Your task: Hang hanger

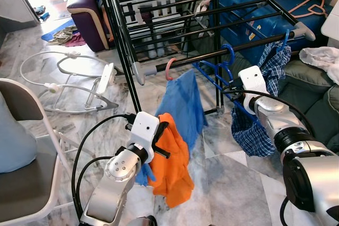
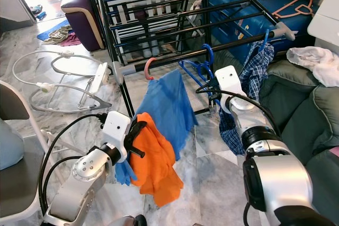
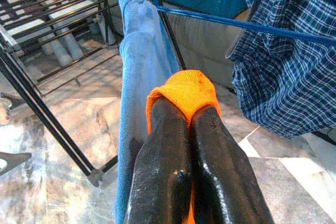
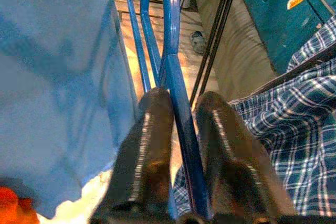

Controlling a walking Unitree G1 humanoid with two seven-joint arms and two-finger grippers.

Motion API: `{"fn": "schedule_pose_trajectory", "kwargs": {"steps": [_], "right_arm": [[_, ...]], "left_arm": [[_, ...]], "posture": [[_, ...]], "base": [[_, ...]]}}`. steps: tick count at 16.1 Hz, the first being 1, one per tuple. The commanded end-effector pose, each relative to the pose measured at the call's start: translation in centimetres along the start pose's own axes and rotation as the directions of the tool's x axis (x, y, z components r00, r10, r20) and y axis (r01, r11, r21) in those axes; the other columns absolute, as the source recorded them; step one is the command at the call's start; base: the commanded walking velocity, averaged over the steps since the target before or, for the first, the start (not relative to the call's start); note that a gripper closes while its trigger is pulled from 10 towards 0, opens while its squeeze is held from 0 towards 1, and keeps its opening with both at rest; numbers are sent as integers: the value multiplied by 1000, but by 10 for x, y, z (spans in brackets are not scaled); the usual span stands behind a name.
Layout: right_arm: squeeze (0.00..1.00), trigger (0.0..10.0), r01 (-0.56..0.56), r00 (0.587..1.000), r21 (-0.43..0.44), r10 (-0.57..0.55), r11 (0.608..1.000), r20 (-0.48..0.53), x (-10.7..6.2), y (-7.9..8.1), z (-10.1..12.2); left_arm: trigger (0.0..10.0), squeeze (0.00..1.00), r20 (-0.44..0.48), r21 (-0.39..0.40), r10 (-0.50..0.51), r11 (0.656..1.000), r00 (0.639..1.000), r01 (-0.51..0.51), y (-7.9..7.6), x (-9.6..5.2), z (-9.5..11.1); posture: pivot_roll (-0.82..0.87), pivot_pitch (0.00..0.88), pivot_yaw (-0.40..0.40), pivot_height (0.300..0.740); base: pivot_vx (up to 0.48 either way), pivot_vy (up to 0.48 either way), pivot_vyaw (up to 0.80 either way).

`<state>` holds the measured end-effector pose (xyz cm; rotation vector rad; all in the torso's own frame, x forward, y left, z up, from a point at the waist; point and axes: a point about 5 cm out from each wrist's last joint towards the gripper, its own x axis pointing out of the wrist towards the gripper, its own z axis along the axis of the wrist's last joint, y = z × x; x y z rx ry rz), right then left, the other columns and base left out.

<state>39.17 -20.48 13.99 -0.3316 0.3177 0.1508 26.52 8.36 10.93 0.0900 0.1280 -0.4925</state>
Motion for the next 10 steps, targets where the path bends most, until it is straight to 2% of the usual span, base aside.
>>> {"fn": "schedule_pose_trajectory", "kwargs": {"steps": [1,10], "right_arm": [[0,0,-5,1000,21,5,1000,-6,0,2,-4],[0,0,11,1000,40,-12,999,18,1,3,1]], "left_arm": [[10000,0,-3,20,-2,1000,1000,2,2,1,1],[10000,0,3,29,19,999,1000,-19,3,0,2]], "posture": [[-87,75,75,740],[-84,72,69,740]], "base": [[0,0,0],[0,0,0]]}}
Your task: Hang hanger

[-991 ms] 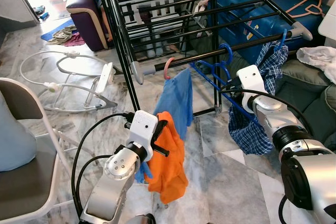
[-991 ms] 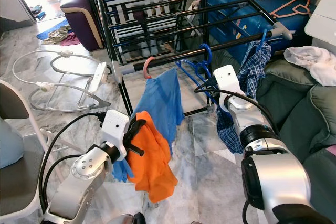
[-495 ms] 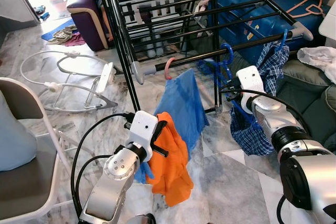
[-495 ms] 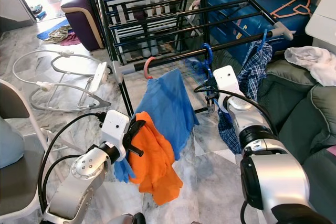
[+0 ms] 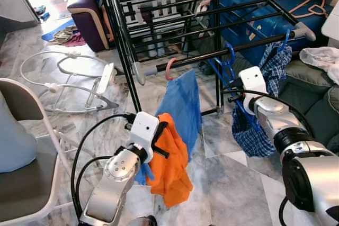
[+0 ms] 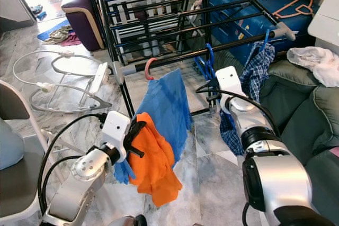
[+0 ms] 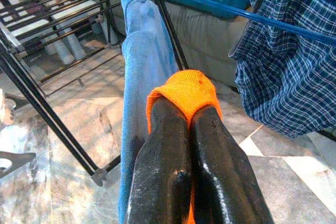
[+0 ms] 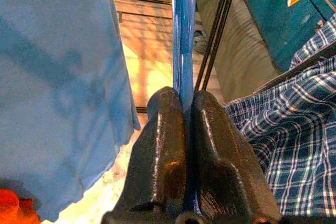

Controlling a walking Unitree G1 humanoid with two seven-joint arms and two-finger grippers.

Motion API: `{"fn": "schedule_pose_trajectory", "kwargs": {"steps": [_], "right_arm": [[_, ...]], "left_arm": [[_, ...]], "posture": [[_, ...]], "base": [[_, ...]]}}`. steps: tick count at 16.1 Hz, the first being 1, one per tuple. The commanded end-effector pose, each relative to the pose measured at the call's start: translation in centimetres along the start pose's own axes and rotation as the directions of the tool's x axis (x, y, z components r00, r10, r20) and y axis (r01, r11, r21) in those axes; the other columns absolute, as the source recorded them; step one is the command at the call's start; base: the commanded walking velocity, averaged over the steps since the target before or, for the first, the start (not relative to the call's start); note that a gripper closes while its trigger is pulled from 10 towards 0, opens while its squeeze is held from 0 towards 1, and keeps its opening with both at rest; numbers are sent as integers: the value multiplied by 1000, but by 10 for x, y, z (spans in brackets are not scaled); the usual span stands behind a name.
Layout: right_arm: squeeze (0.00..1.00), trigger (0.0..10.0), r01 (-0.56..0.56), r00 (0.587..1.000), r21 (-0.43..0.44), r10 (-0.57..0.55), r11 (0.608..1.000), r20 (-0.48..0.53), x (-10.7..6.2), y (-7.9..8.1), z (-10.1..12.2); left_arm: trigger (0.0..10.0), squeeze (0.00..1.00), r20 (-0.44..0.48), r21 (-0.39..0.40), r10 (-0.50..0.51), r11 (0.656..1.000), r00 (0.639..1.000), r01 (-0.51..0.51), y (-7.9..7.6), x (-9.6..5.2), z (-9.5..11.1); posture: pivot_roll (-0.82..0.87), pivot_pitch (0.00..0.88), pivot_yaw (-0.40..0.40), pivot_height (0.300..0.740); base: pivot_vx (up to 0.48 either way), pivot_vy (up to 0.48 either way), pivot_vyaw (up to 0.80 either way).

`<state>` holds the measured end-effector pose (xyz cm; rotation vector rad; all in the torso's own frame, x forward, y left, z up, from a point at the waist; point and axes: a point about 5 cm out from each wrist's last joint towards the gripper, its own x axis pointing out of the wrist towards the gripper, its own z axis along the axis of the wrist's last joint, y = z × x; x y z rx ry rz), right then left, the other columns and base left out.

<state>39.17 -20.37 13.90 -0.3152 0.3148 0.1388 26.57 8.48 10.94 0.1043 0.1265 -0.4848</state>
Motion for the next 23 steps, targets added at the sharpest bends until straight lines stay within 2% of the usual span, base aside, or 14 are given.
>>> {"fn": "schedule_pose_trajectory", "kwargs": {"steps": [1,3,4,5,7,11,13,17,23], "right_arm": [[0,0,6,999,26,-7,1000,37,1,2,5],[0,275,17,996,46,-21,999,85,1,2,11],[0,4902,53,985,93,-67,994,156,-2,2,12],[0,10000,61,976,97,-79,993,201,-5,4,11],[0,10000,73,956,114,-102,991,274,-12,5,11],[0,10000,79,949,129,-115,988,293,-20,7,3],[0,10000,56,954,120,-88,991,285,-37,14,-16],[0,10000,41,967,129,-72,991,246,-52,21,-33],[0,10000,13,974,133,-42,991,222,-58,30,-30]], "left_arm": [[10000,0,15,19,30,999,999,-30,3,-1,2],[10000,0,35,21,74,997,997,-75,6,-2,4],[10000,0,46,12,126,992,991,-127,13,-3,5],[10000,0,46,13,142,990,989,-142,14,-4,4],[10000,0,48,15,148,989,988,-149,14,-3,4],[10000,0,58,28,129,991,990,-131,8,-1,6],[10000,0,65,16,163,986,985,-164,13,-4,7],[10000,0,72,22,175,984,982,-177,12,-4,6],[10000,0,72,32,164,985,984,-167,10,-3,6]], "posture": [[-83,69,69,740],[-84,64,68,740],[-86,64,69,740],[-91,68,73,740],[-96,72,82,740],[-101,77,91,740],[-101,79,83,740],[-111,84,75,740],[-104,72,67,740]], "base": [[0,0,0],[0,0,0],[0,0,0],[0,0,0],[0,0,0],[0,0,0],[0,0,0],[0,0,0],[-192,0,0]]}}
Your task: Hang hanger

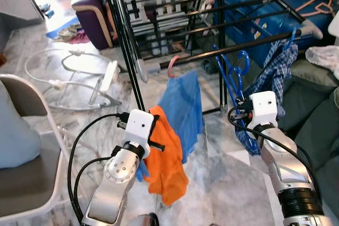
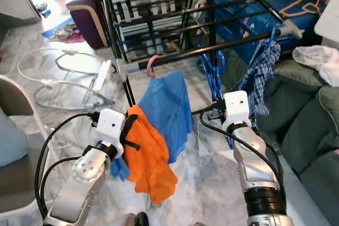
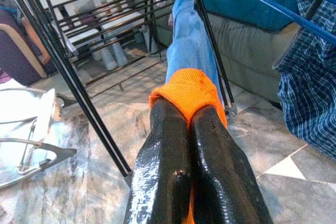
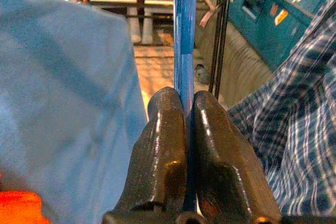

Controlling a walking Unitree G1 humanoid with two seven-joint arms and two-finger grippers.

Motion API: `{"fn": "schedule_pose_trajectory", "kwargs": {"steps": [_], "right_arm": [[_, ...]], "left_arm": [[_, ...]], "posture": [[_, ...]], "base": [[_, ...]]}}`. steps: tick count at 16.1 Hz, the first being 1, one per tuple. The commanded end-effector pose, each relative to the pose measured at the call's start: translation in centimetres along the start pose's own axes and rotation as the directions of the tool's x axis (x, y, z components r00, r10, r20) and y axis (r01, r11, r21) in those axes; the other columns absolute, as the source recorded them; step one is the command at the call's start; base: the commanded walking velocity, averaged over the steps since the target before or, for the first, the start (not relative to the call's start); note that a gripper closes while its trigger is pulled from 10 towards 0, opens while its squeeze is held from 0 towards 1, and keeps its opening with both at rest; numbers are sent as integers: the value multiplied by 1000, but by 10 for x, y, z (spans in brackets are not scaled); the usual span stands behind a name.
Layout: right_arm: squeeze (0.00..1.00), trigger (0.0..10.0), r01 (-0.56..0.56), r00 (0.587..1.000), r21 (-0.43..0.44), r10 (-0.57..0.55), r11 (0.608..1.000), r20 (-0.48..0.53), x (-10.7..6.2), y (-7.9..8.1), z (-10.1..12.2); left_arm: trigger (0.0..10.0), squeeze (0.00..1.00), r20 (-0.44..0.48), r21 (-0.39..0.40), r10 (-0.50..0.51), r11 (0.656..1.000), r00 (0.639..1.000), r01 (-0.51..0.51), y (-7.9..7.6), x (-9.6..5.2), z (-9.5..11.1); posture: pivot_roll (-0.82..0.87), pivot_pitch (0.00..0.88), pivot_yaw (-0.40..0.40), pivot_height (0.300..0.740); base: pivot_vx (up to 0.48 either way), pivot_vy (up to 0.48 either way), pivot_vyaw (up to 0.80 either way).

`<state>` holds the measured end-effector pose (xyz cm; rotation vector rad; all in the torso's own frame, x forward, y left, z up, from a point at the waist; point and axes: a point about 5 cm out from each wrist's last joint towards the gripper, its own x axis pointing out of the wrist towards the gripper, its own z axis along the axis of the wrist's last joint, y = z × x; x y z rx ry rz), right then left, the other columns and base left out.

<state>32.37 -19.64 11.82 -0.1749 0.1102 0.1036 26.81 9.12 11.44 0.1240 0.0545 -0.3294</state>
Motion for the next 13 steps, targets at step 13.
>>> {"fn": "schedule_pose_trajectory", "kwargs": {"steps": [13], "right_arm": [[0,10000,-41,999,6,41,999,5,2,12,10]], "left_arm": [[10000,0,16,33,-3,999,1000,3,2,1,1]], "posture": [[-103,54,63,740]], "base": [[-327,0,0]]}}
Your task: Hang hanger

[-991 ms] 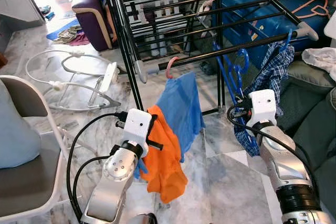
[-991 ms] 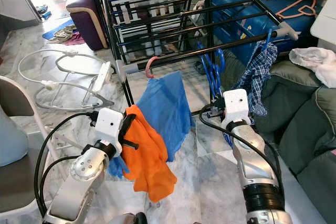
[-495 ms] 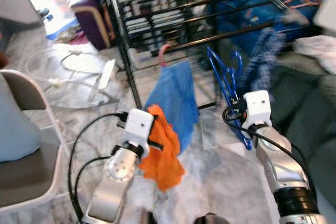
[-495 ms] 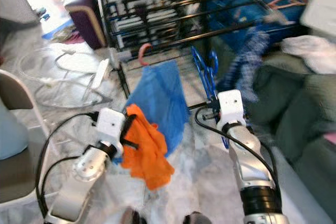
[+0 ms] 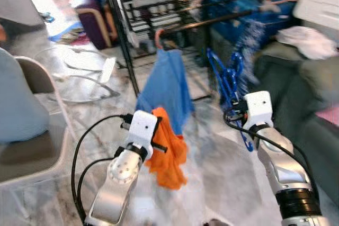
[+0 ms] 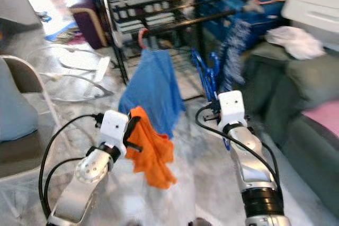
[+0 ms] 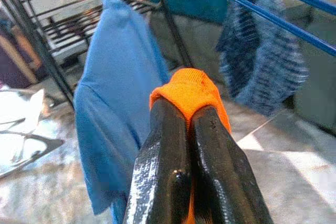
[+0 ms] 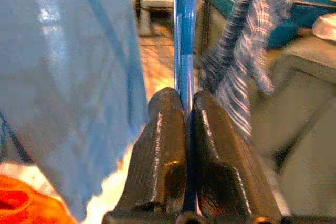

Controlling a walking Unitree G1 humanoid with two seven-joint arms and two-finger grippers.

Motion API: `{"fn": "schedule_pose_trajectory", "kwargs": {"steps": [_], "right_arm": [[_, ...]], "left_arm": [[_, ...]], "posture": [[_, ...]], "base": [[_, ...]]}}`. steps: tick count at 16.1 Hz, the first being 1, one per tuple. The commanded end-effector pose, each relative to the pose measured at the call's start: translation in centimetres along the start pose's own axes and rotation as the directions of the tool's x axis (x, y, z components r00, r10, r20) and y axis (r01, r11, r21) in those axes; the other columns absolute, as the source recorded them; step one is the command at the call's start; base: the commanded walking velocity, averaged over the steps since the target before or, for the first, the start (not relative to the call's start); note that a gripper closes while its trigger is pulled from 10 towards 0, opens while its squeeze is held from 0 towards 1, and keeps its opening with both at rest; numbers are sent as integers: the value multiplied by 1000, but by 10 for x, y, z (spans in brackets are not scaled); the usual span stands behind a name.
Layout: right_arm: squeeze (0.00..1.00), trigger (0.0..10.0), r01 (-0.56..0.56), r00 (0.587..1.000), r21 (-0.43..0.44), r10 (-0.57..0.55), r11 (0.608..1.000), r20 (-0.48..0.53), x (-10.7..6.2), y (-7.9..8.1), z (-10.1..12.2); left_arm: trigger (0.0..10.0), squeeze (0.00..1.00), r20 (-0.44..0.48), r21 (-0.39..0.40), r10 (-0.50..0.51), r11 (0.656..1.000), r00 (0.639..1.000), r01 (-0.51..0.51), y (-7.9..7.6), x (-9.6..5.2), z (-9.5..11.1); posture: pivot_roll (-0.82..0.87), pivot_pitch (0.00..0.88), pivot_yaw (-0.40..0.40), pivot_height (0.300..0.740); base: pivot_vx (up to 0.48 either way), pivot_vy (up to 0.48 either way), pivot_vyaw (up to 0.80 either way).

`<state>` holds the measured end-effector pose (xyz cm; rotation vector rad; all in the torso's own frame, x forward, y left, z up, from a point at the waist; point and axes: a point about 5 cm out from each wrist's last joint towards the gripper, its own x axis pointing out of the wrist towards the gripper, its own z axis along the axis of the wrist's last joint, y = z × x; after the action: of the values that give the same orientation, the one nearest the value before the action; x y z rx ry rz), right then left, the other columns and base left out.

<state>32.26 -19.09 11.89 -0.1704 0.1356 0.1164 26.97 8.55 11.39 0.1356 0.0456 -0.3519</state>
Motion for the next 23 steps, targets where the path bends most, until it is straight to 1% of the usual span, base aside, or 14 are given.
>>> {"fn": "schedule_pose_trajectory", "kwargs": {"steps": [1,15,17,19,20,21,22,23], "right_arm": [[0,10000,-28,999,1,28,1000,29,3,7,9],[0,10000,-42,999,4,41,999,30,3,14,8],[0,10000,-48,998,-3,49,999,28,3,16,8],[0,10000,-83,996,-34,83,996,17,2,18,7],[0,10000,-119,993,-37,119,992,3,2,19,5],[0,10000,-125,992,-49,125,991,-1,2,19,5],[0,10000,-126,992,-49,126,991,0,1,17,6],[0,10000,-148,989,-51,148,988,1,0,17,8]], "left_arm": [[10000,0,8,20,18,1000,1000,-18,6,-3,1],[10000,0,11,23,-2,1000,1000,2,5,-4,1],[10000,0,33,25,-17,1000,999,16,4,-5,3],[10000,0,66,39,-59,998,996,57,3,-5,7],[10000,0,89,66,-77,995,993,72,8,-4,10],[10000,0,102,75,-76,995,992,68,14,-3,12],[10000,0,101,84,-65,995,993,56,21,-1,13],[10000,0,101,116,-42,993,994,30,32,0,13]], "posture": [[-102,59,61,740],[-98,68,68,740],[-97,70,69,740],[-97,70,69,740],[-100,68,70,740],[-100,68,70,740],[-103,66,72,740],[-103,61,82,740]], "base": [[-349,0,0],[-340,0,0],[0,0,0],[0,0,0],[0,0,0],[0,0,0],[0,0,0],[0,0,0]]}}
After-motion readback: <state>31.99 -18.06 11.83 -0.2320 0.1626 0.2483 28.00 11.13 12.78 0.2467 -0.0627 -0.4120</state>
